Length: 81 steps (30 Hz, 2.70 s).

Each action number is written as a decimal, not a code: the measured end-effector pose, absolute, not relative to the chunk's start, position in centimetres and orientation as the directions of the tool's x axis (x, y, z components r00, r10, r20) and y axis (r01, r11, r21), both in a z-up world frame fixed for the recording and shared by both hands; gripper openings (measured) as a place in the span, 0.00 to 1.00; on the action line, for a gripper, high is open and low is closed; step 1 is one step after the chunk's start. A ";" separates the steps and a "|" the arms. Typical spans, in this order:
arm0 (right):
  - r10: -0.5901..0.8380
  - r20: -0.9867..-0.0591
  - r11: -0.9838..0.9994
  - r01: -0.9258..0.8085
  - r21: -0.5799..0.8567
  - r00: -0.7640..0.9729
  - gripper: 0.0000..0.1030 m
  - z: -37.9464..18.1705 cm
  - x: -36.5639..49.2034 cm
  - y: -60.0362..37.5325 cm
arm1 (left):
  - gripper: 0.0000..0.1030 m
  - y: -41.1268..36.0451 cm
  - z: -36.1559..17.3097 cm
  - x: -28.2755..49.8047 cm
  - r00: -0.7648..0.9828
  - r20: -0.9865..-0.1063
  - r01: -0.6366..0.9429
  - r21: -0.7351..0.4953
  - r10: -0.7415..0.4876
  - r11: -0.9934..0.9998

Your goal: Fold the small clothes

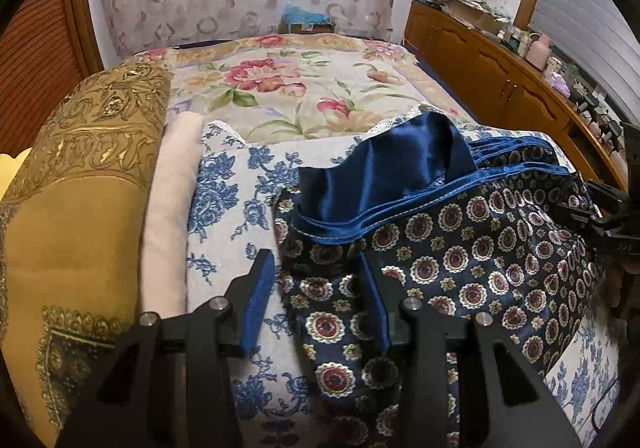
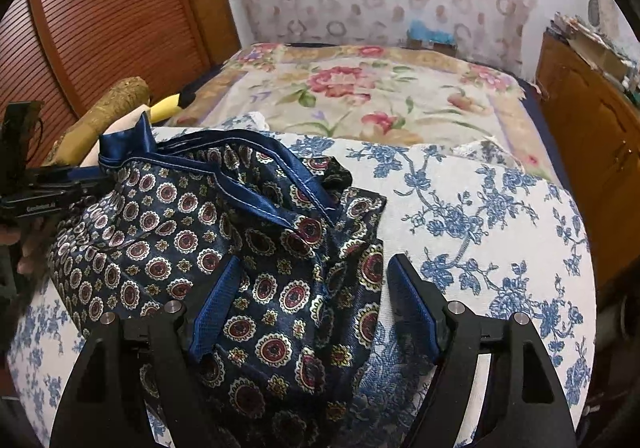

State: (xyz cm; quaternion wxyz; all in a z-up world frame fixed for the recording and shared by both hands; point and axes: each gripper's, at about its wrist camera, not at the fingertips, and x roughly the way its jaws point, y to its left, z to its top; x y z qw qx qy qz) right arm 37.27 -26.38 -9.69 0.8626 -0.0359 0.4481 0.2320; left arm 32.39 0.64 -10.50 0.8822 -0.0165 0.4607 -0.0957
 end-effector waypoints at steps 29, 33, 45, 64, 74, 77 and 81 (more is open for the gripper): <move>0.495 -0.597 0.792 -0.610 0.012 0.631 0.09 2.5 31.4 -20.2 | 0.01 5.3 1.0 22.1 0.778 -0.547 0.244 -0.190 -0.309 0.951; 0.521 -0.568 0.757 -0.652 -0.038 0.637 0.09 4.9 31.7 -17.6 | 0.01 7.8 2.7 20.2 0.816 -0.506 0.211 -0.186 -0.278 0.960; 0.580 -0.574 0.564 -0.793 -0.228 0.578 0.09 7.2 35.4 -1.9 | 0.01 16.0 0.4 15.9 0.855 -0.507 0.003 -0.194 -0.103 0.981; 0.551 -0.632 0.546 -0.808 -0.220 0.545 0.55 2.2 42.0 16.4 | 0.07 19.5 -6.8 15.3 0.775 -0.631 -0.172 -0.182 0.019 0.968; 0.594 -0.633 0.605 -0.794 -0.056 0.497 0.68 1.0 41.0 11.5 | 0.35 18.8 -5.2 14.5 0.797 -0.603 -0.150 -0.143 0.034 0.978; 0.591 -0.653 0.608 -0.794 -0.026 0.474 0.68 -0.9 40.0 10.6 | 0.36 18.0 -4.5 14.2 0.800 -0.598 -0.142 -0.114 0.046 0.983; 0.580 -0.678 0.627 -0.779 0.019 0.450 0.68 -3.3 38.9 9.7 | 0.39 17.0 -3.7 13.2 0.805 -0.591 -0.132 -0.100 0.048 0.986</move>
